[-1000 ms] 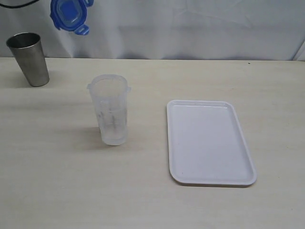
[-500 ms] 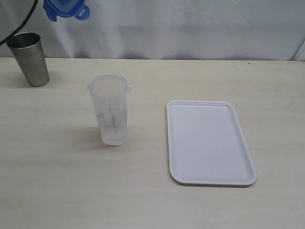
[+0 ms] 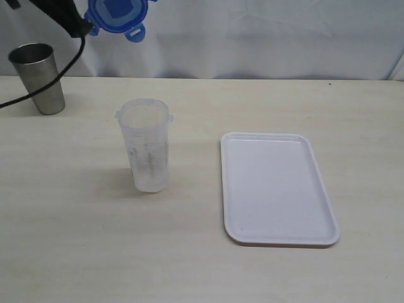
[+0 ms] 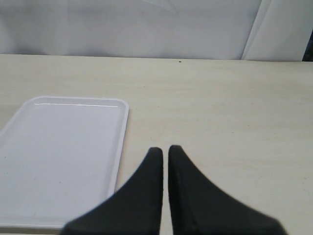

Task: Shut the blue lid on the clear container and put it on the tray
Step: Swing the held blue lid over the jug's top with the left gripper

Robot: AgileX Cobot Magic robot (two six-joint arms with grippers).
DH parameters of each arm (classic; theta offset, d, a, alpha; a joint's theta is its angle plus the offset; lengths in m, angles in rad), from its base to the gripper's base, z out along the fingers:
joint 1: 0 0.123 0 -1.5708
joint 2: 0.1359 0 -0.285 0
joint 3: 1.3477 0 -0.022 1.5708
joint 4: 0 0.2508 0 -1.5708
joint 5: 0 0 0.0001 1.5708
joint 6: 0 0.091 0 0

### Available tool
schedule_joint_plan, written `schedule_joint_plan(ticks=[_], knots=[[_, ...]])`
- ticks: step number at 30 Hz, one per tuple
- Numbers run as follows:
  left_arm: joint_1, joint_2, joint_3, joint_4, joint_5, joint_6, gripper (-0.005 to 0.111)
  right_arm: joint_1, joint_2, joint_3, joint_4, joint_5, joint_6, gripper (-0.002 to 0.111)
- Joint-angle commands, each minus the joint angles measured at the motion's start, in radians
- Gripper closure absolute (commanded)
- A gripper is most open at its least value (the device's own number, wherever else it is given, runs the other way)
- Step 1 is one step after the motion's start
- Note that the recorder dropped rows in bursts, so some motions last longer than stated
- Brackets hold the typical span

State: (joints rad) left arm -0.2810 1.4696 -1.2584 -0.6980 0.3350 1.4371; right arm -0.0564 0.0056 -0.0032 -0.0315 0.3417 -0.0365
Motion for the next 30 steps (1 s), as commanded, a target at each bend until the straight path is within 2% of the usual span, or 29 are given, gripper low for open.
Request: schedule_joint_plan(ticks=[1,3,9,15,17,26,30], knots=[[-0.07,0.04,0.003,0.132,-0.085,0.076,0.107,0.001,-0.006,0.003,0.001,0.0,0.0,0.104],[-0.088,0.044,0.028,0.166,-0.167,0.074,0.107,0.001,-0.006,0.003,0.001,0.0,0.0,0.104],[-0.152,0.04,0.16,0.166,-0.523,0.138,0.107,0.001,-0.006,0.003,0.001,0.0,0.0,0.104],[-0.217,0.04,0.311,0.155,-0.788,0.356,0.107,0.001,-0.006,0.003,0.001,0.0,0.0,0.104],[-0.24,0.04,0.346,0.155,-0.831,0.382,0.107,0.001,-0.006,0.003,0.001,0.0,0.0,0.104],[-0.353,0.04,0.415,0.145,-0.851,0.456,0.107,0.001,-0.006,0.003,0.001,0.0,0.0,0.104],[-0.425,0.04,0.432,0.028,-0.91,0.611,0.107,0.001,-0.006,0.003,0.001,0.0,0.0,0.104]])
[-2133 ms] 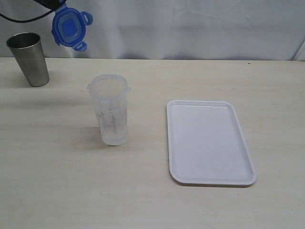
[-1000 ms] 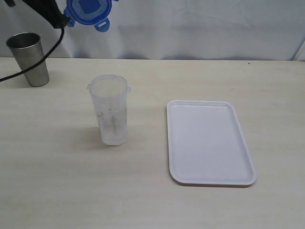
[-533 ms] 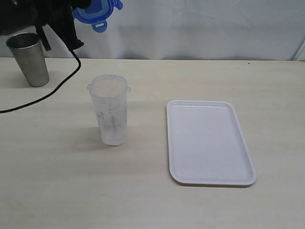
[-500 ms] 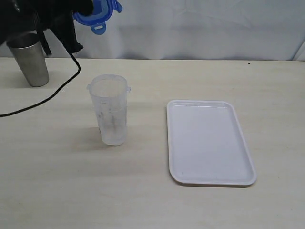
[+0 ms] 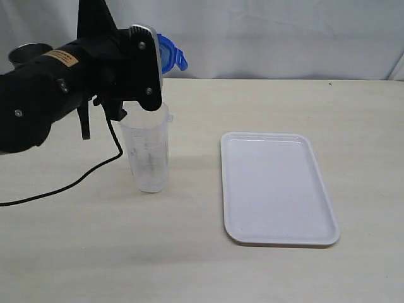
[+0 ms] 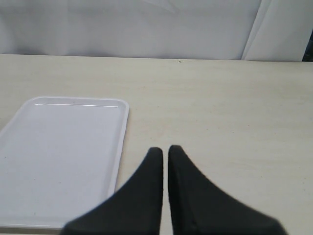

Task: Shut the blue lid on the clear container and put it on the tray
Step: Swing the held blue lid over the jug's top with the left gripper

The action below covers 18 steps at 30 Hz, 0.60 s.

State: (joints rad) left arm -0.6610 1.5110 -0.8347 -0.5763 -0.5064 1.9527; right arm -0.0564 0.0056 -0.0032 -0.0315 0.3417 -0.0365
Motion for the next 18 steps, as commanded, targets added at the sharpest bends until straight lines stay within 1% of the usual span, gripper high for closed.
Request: schedule_joint_plan(ticks=[1,3,6,8,10,11,14,16,17,18], knots=[[-0.056,-0.001,0.008,-0.125,-0.088,0.13,0.107,0.001,-0.006,0.003,0.001,0.0,0.0,0.104],[-0.061,-0.001,0.008,-0.165,-0.094,0.153,0.107,0.001,-0.006,0.003,0.001,0.0,0.0,0.104],[-0.061,-0.001,0.008,-0.241,-0.169,0.167,0.107,0.001,-0.006,0.003,0.001,0.0,0.0,0.104],[-0.053,-0.001,0.008,-0.26,-0.184,0.167,0.107,0.001,-0.006,0.003,0.001,0.0,0.0,0.104],[-0.034,-0.001,0.008,-0.26,-0.158,0.161,0.107,0.001,-0.006,0.003,0.001,0.0,0.0,0.104],[-0.015,-0.001,0.008,-0.26,-0.14,0.133,0.107,0.001,-0.006,0.003,0.001,0.0,0.0,0.104],[0.009,-0.001,0.008,-0.241,-0.112,0.042,0.107,0.001,-0.006,0.003,0.001,0.0,0.0,0.104],[0.031,-0.001,0.006,-0.19,-0.029,-0.026,0.107,0.001,-0.006,0.003,0.001,0.0,0.0,0.104],[0.053,-0.001,0.006,-0.147,0.023,-0.052,0.107,0.001,-0.006,0.003,0.001,0.0,0.0,0.104],[0.062,-0.001,0.006,-0.136,0.03,-0.063,0.107,0.001,-0.006,0.003,0.001,0.0,0.0,0.104]])
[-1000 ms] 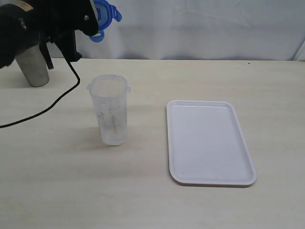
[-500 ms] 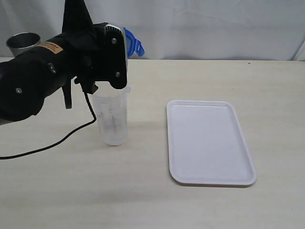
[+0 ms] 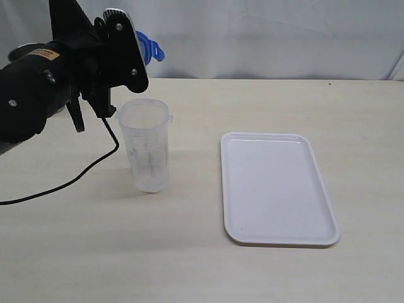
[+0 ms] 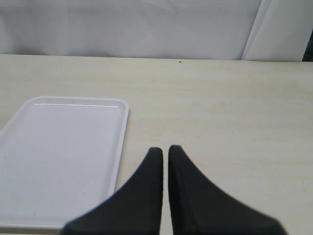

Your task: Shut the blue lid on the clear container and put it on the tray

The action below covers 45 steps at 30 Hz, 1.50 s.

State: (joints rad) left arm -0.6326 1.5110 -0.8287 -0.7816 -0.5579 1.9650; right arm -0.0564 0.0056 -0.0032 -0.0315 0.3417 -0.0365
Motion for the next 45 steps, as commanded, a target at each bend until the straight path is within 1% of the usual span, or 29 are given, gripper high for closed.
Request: schedule_joint_plan(ticks=[1,4,8,11,13,15,22,31,34,38,42,45], knots=[[0.039,-0.001,0.0,0.071,0.078,-0.094,0.107,0.001,-0.006,0.003,0.001,0.0,0.0,0.104],[0.041,-0.001,0.0,0.071,0.036,-0.131,0.107,0.001,-0.006,0.003,0.001,0.0,0.0,0.104],[0.041,0.004,0.0,0.205,0.082,-0.234,0.107,0.001,-0.006,0.003,0.001,0.0,0.0,0.104],[0.041,0.037,-0.002,0.269,0.057,-0.299,0.107,0.001,-0.006,0.003,0.001,0.0,0.0,0.104],[0.041,0.064,-0.006,0.28,0.044,-0.328,0.107,0.001,-0.006,0.003,0.001,0.0,0.0,0.104],[0.041,0.09,-0.006,0.28,0.008,-0.328,0.107,0.001,-0.006,0.003,0.001,0.0,0.0,0.104],[0.039,0.095,-0.006,0.274,-0.027,-0.343,0.107,0.001,-0.006,0.003,0.001,0.0,0.0,0.104],[0.039,0.095,0.0,0.273,-0.024,-0.318,0.107,0.001,-0.006,0.003,0.001,0.0,0.0,0.104],[0.039,0.095,0.0,0.272,-0.054,-0.313,0.107,0.001,-0.006,0.003,0.001,0.0,0.0,0.104],[0.039,0.095,0.0,0.206,-0.114,-0.313,0.107,0.001,-0.006,0.003,0.001,0.0,0.0,0.104],[0.044,0.097,0.0,0.187,-0.107,-0.313,0.107,0.001,-0.006,0.003,0.001,0.0,0.0,0.104],[0.044,0.097,0.0,0.187,-0.061,-0.313,0.107,0.001,-0.006,0.003,0.001,0.0,0.0,0.104]])
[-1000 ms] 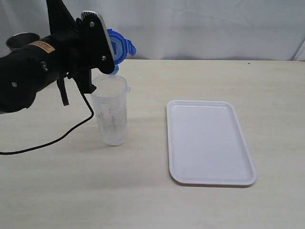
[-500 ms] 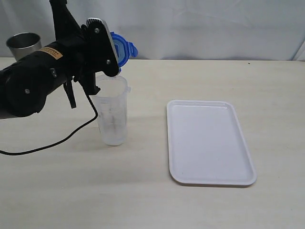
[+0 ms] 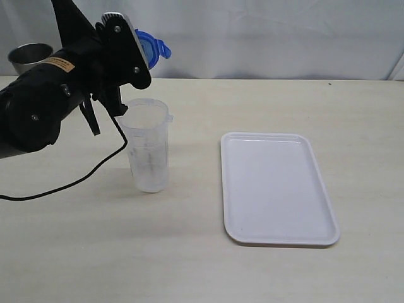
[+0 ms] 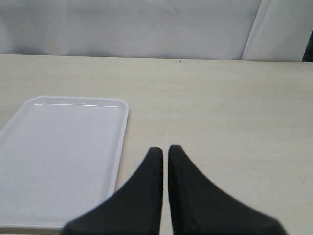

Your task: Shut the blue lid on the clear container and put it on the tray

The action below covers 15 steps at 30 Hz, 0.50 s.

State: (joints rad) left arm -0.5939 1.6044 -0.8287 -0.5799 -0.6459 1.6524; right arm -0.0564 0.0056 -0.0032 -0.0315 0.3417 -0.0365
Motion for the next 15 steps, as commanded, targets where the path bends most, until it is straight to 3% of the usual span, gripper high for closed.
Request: schedule_joint_plan(ticks=[1,7,15], knots=[[0.005,0.004,0.0,-0.014,0.037,0.001,0.107,0.001,-0.006,0.003,0.001,0.0,0.0,0.104],[0.005,0.004,0.0,-0.014,0.016,0.028,0.107,0.001,-0.006,0.003,0.001,0.0,0.0,0.104],[0.005,0.004,0.0,-0.006,0.087,0.043,0.107,0.001,-0.006,0.003,0.001,0.0,0.0,0.104]])
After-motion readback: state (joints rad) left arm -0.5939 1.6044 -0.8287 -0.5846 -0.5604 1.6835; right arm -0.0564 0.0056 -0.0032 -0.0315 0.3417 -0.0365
